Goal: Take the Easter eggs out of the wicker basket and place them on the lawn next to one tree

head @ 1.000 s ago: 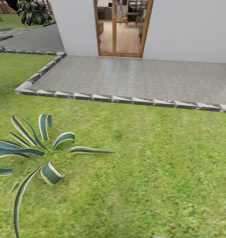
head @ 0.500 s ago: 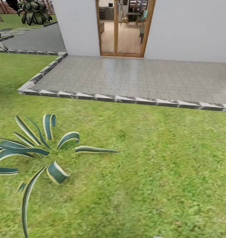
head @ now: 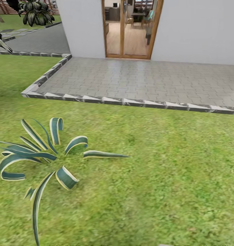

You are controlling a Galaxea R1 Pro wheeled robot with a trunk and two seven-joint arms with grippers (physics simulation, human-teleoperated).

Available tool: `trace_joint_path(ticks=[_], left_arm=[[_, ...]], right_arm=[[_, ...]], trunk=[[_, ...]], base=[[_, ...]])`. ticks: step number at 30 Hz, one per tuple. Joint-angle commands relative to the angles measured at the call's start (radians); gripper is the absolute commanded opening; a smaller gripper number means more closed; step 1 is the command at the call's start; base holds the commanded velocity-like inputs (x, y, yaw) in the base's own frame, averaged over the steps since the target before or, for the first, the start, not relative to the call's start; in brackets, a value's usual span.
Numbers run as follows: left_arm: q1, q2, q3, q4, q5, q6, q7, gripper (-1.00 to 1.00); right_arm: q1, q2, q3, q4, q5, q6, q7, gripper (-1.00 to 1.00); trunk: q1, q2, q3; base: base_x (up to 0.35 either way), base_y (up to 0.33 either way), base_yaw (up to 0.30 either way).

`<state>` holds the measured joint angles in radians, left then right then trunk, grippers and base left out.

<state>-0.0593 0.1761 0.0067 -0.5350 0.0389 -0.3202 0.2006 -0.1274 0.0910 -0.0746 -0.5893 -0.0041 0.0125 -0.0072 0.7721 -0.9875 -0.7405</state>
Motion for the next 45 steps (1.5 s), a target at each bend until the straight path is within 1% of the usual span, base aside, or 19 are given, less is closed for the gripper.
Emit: trace_joint_path(ticks=[1, 15, 31, 45], left_arm=[[-0.001, 0.0, -0.002, 0.001, 0.004, -0.003, 0.002, 1.0], [-0.001, 0.0, -0.002, 0.0, 0.004, -0.003, 0.002, 1.0], [-0.001, 0.0, -0.002, 0.001, 0.004, -0.003, 0.003, 1.0], [-0.001, 0.0, -0.002, 0.0, 0.003, -0.003, 0.003, 1.0]], right_arm=[[0.0, 0.001, -0.004, -0.001, 0.0, 0.001, -0.001, 1.0], [0.0, 0.001, -0.004, -0.001, 0.0, 0.001, -0.001, 1.0], [0.0, 0.001, -0.004, -0.001, 0.0, 0.001, 0.0, 1.0], [0.0, 0.001, -0.004, -0.001, 0.001, -0.005, 0.0, 1.0]], trunk=[[0.0, 0.0, -0.001], [0.0, 0.0, -0.001], [0.0, 0.0, -0.001], [0.0, 0.0, -0.001]], base=[[-0.098, 0.246, 0.0], [-0.11, 0.13, 0.0], [-0.052, 0.135, 0.0], [-0.014, 0.048, 0.0]])
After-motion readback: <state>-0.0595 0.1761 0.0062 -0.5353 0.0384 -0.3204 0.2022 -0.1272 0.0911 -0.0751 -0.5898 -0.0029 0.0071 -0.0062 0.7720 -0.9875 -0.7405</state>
